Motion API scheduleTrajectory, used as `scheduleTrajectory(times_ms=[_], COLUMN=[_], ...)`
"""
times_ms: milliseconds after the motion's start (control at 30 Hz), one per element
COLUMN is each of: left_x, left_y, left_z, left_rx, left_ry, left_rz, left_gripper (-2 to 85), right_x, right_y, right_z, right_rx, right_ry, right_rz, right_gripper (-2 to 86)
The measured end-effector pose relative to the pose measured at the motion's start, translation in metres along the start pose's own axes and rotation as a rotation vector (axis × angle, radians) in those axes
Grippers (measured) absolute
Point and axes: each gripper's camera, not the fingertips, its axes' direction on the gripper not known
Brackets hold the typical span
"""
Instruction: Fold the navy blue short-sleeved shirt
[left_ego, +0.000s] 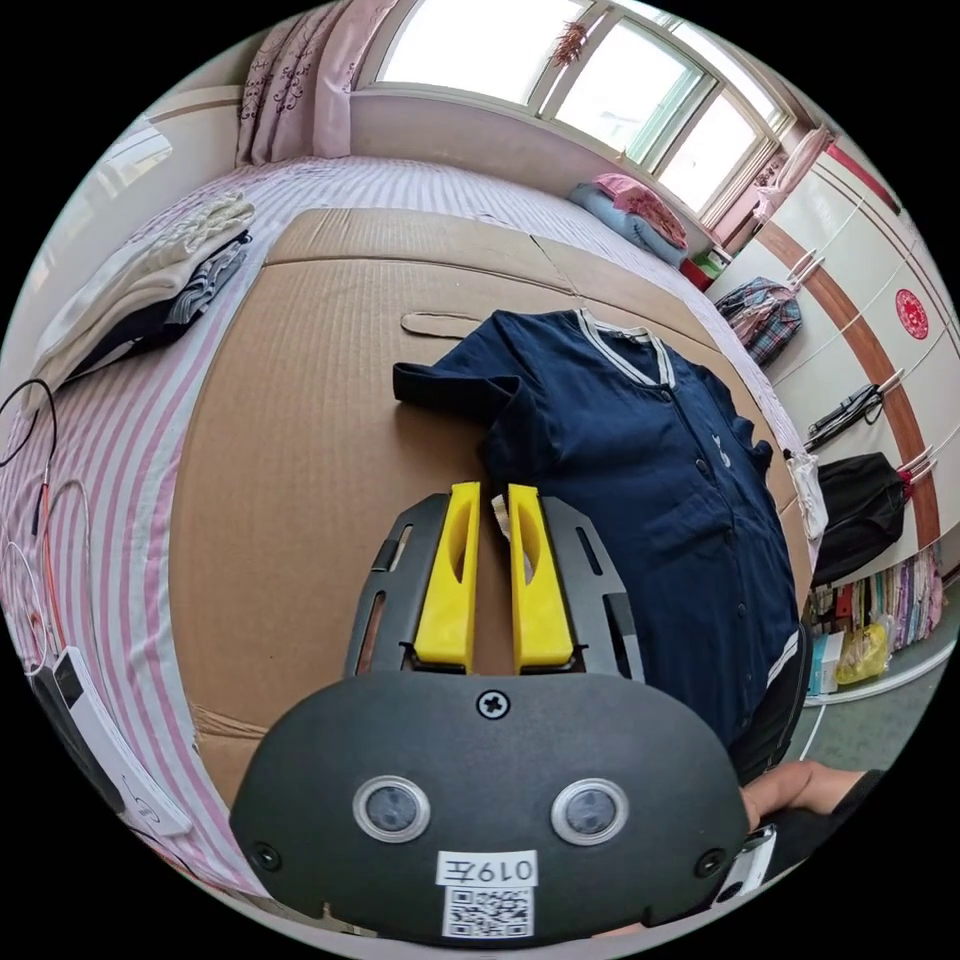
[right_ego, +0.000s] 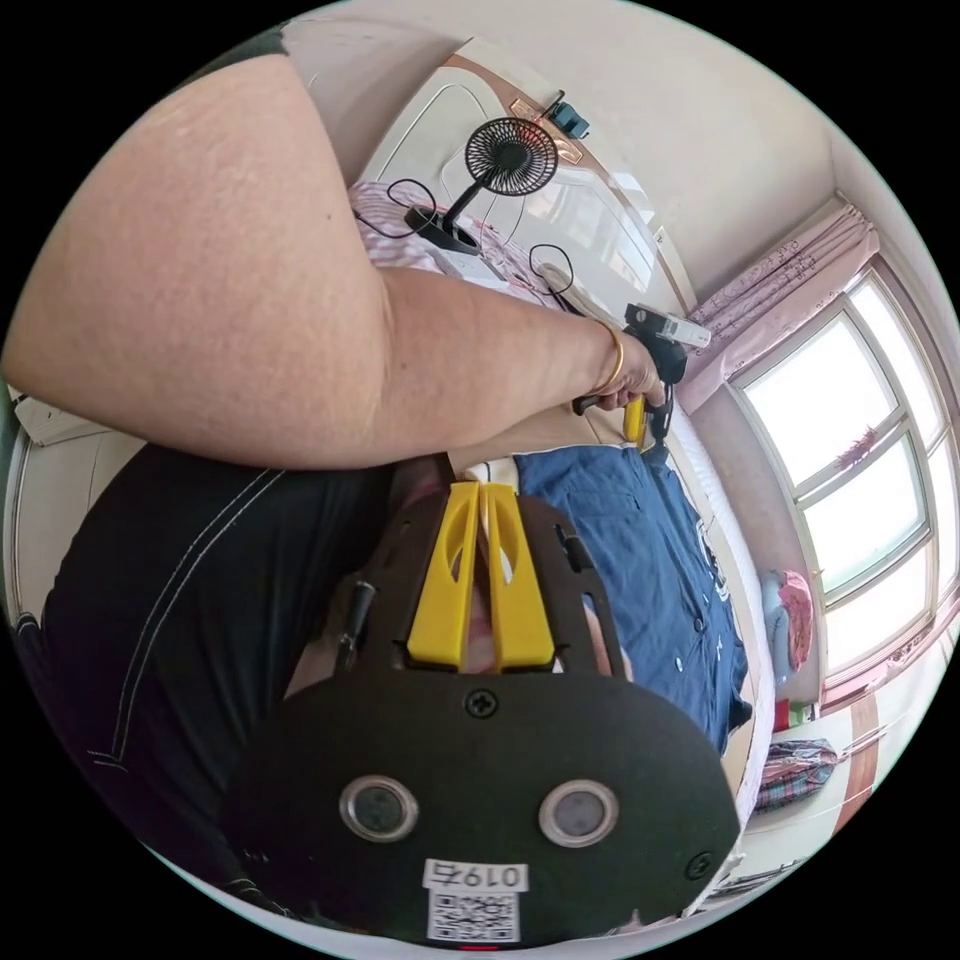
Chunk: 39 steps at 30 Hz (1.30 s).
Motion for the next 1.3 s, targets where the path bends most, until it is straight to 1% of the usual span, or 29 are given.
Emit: scheduleTrajectory(times_ms=[167, 233, 333, 433, 500, 533, 600, 633, 667, 700, 733, 767, 800, 833, 867, 900, 933, 1000, 1033, 1067, 1100, 1133, 1167, 1200, 1267, 1300], left_x=[0.021, 0.031, 0.053, 0.099, 0.163, 0.182, 0.278, 0.303, 0.351, 0.393, 0.414, 0.455, 0.494, 0.514, 0.551, 0.584, 0.599, 0.653, 0.667, 0.698, 0.732, 0.749, 0.783, 0.816, 0.860, 0.884], left_y=[0.022, 0.033, 0.054, 0.078, 0.106, 0.113, 0.143, 0.152, 0.171, 0.191, 0.203, 0.226, 0.250, 0.261, 0.281, 0.298, 0.305, 0.328, 0.333, 0.343, 0.353, 0.358, 0.368, 0.380, 0.397, 0.407], left_z=[0.000, -0.002, -0.012, -0.043, -0.077, -0.084, -0.101, -0.101, -0.096, -0.087, -0.080, -0.065, -0.048, -0.039, -0.022, -0.006, 0.001, 0.028, 0.035, 0.050, 0.066, 0.073, 0.087, 0.098, 0.115, 0.126], left_rx=[-0.011, -0.001, 0.025, 0.165, 0.360, 0.402, 0.516, 0.529, 0.552, 0.586, 0.601, 0.624, 0.633, 0.623, 0.596, 0.567, 0.549, 0.480, 0.459, 0.421, 0.367, 0.343, 0.304, 0.275, 0.241, 0.211], left_ry=[0.064, 0.066, -0.030, -0.070, -0.045, -0.044, -0.078, -0.094, -0.125, -0.135, -0.122, -0.076, -0.021, -0.001, 0.025, 0.076, 0.119, 0.322, 0.339, 0.301, 0.195, 0.146, 0.063, -0.005, -0.084, -0.105], left_rz=[-0.056, -0.077, -0.138, -0.098, 0.037, 0.078, 0.339, 0.402, 0.494, 0.539, 0.572, 0.637, 0.716, 0.749, 0.794, 0.790, 0.788, 0.766, 0.765, 0.789, 0.826, 0.843, 0.887, 0.940, 0.998, 1.021], left_gripper=[6.5, 6.8, 5.5, 3.2, 2.1, 2.0, 1.5, 1.5, 1.3, 1.2, 1.2, 1.1, 1.0, 1.0, 1.0, 1.1, 1.1, 1.6, 1.7, 2.2, 2.9, 3.4, 4.6, 6.2, 8.6, 9.7], right_x=[0.017, 0.022, 0.042, 0.088, 0.126, 0.154, 0.199, 0.229, 0.258, 0.272, 0.297, 0.321, 0.332, 0.353, 0.375, 0.386, 0.411, 0.452, 0.484, 0.517, 0.534, 0.567, 0.600, 0.615, 0.667, 0.677], right_y=[-0.037, -0.049, -0.060, -0.057, -0.047, -0.036, -0.015, 0.002, 0.020, 0.029, 0.048, 0.065, 0.073, 0.087, 0.097, 0.101, 0.107, 0.110, 0.108, 0.104, 0.101, 0.096, 0.092, 0.091, 0.084, 0.081], right_z=[-0.059, -0.083, -0.138, -0.195, -0.226, -0.247, -0.282, -0.307, -0.333, -0.347, -0.374, -0.402, -0.417, -0.447, -0.474, -0.487, -0.511, -0.543, -0.558, -0.568, -0.571, -0.576, -0.579, -0.580, -0.584, -0.585], right_rx=[0.020, 0.033, 0.098, 0.112, 0.083, 0.054, 0.026, 0.009, -0.001, -0.004, -0.009, -0.008, 0.001, 0.022, 0.039, 0.048, 0.072, 0.117, 0.128, 0.127, 0.128, 0.133, 0.143, 0.153, 0.180, 0.185], right_ry=[-0.065, -0.084, -0.065, -0.019, 0.022, 0.049, 0.070, 0.078, 0.087, 0.093, 0.119, 0.160, 0.179, 0.208, 0.223, 0.225, 0.223, 0.179, 0.124, 0.060, 0.020, -0.064, -0.137, -0.173, -0.307, -0.331], right_rz=[-0.021, -0.047, -0.030, 0.056, 0.137, 0.200, 0.325, 0.421, 0.513, 0.555, 0.638, 0.723, 0.758, 0.812, 0.852, 0.863, 0.890, 0.900, 0.911, 0.932, 0.938, 0.948, 0.976, 0.988, 1.027, 1.028], right_gripper=[10.1, 9.9, 7.7, 6.2, 5.0, 3.6, 1.0, 0.3, -0.2, -0.3, -0.5, -0.4, -0.4, -0.3, -0.4, -0.5, -0.6, -0.6, -0.3, 0.0, 0.6, 1.9, 5.2, 6.8, 10.2, 10.8])
